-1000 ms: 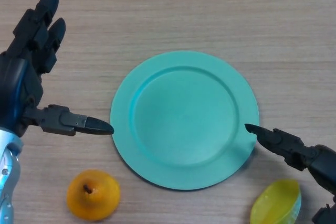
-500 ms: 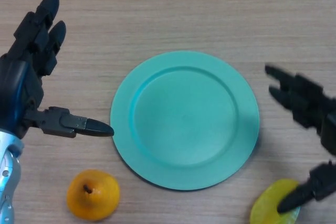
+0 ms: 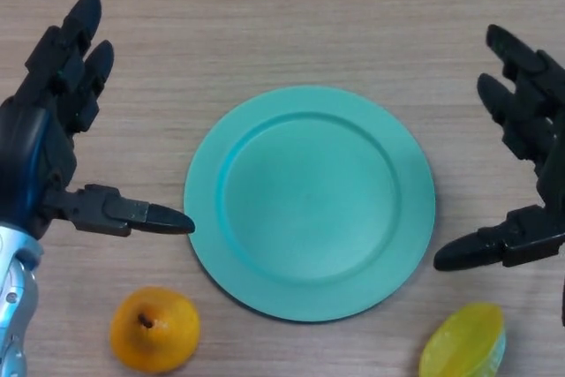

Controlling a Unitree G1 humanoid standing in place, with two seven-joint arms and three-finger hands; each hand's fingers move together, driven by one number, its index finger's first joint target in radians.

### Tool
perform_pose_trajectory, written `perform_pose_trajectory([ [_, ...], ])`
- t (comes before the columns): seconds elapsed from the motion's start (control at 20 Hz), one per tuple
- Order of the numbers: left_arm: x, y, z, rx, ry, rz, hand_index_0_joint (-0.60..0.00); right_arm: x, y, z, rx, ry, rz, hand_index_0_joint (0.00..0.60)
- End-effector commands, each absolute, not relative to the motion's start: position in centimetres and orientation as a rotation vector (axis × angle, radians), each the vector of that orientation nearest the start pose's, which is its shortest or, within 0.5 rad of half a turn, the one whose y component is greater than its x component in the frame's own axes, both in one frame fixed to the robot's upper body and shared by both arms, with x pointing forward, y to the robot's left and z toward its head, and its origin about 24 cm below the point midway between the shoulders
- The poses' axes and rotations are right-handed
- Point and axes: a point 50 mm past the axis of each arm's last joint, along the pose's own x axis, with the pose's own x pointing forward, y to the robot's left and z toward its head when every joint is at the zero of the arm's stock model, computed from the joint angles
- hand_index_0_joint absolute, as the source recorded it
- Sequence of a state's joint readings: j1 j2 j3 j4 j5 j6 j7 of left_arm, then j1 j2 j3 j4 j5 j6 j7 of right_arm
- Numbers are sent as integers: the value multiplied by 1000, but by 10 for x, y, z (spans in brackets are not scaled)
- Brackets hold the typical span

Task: Pick up the yellow starfruit and place it on the plate

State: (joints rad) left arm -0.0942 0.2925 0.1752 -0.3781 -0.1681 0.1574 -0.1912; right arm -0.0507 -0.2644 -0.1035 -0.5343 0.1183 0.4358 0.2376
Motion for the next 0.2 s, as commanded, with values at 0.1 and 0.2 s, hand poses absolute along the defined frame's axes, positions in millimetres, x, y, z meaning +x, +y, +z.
perform_pose_trajectory([
  [0.1, 243, 211, 184, 222, -498, -96, 0, 239, -185, 173, -214, -372, 171, 0],
  [0.2, 242, 210, 183, 236, -486, -103, 0, 241, -186, 174, -217, -393, 158, 0],
])
